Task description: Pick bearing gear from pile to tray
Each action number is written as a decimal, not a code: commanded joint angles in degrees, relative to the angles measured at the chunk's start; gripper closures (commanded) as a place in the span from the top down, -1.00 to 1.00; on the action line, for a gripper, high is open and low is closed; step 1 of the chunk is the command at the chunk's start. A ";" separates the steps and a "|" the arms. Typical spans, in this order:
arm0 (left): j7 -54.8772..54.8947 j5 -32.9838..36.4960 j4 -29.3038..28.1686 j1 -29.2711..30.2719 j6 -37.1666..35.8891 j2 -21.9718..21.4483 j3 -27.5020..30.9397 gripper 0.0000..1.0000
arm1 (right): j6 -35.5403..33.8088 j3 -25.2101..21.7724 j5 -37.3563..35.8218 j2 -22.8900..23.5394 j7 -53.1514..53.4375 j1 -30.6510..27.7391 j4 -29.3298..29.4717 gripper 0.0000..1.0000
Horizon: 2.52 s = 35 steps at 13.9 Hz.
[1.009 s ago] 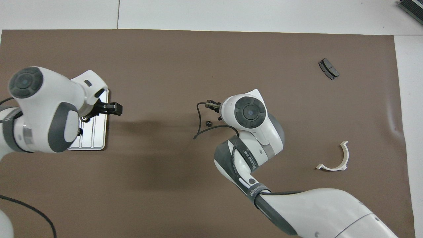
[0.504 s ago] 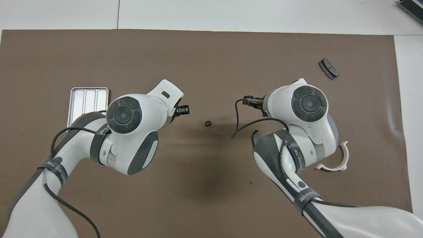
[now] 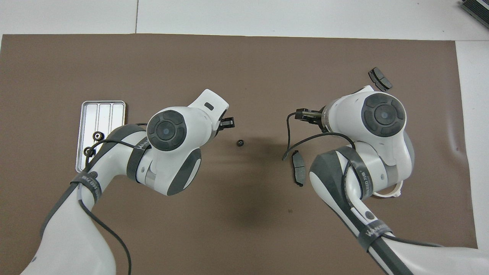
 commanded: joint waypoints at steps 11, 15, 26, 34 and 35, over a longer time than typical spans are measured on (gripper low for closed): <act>-0.73 0.91 -4.90 -5.98 0.26 0.60 1.20 0.05 | -26.89 0.28 5.53 -3.35 -16.96 -11.06 17.80 1.00; -0.73 0.91 -5.17 -5.98 0.26 0.60 1.11 -0.06 | -29.89 0.19 5.79 -4.57 -20.84 -11.06 16.85 1.00; -0.56 0.91 -5.08 -5.81 0.00 0.60 1.20 -0.79 | -32.00 0.19 5.79 -5.11 -26.47 -11.32 16.41 1.00; 1.45 1.70 4.94 2.44 -13.26 0.61 2.52 -0.92 | -31.48 0.28 6.06 -5.02 -25.16 -11.15 16.32 1.00; 3.20 1.70 4.94 4.63 -14.40 -0.36 2.52 -0.92 | -31.48 0.19 5.97 -5.10 -25.15 -11.06 16.40 1.00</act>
